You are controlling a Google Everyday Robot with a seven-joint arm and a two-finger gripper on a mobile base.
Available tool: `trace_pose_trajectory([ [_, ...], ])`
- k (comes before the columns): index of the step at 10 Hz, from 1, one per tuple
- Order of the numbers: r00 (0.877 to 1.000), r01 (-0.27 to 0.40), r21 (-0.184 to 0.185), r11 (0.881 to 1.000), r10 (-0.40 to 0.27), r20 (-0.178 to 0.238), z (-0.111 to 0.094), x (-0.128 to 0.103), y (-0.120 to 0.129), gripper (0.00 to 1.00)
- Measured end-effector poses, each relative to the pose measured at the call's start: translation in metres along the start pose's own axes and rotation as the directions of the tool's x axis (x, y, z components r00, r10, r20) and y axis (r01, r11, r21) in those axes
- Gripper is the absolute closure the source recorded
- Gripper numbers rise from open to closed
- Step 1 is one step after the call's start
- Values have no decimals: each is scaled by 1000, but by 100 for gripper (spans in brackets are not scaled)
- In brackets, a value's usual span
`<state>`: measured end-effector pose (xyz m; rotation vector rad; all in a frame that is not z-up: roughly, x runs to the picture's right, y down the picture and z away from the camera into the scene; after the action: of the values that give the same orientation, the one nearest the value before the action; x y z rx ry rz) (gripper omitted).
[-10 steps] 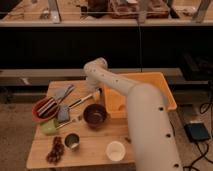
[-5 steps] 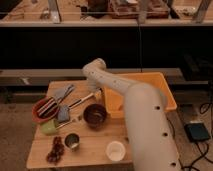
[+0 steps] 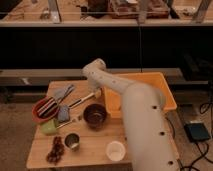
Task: Place brush in tray
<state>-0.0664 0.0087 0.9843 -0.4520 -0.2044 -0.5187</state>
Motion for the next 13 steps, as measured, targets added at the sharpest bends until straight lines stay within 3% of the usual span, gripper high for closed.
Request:
trace_pose_trajectory([
  [2,999,22,5,1000,-22,-27,-1,4,1,78],
  [4,999,32,12,999,-32,-24,-3,0,2,97],
  [6,999,41,25,999,-41,-20,-10,-6,1,100],
  [8,999,39,53,998,-37,-39,-33,-1,-6,100],
  [13,995,-2,140,990,16,-97,-127,39,-26,100],
])
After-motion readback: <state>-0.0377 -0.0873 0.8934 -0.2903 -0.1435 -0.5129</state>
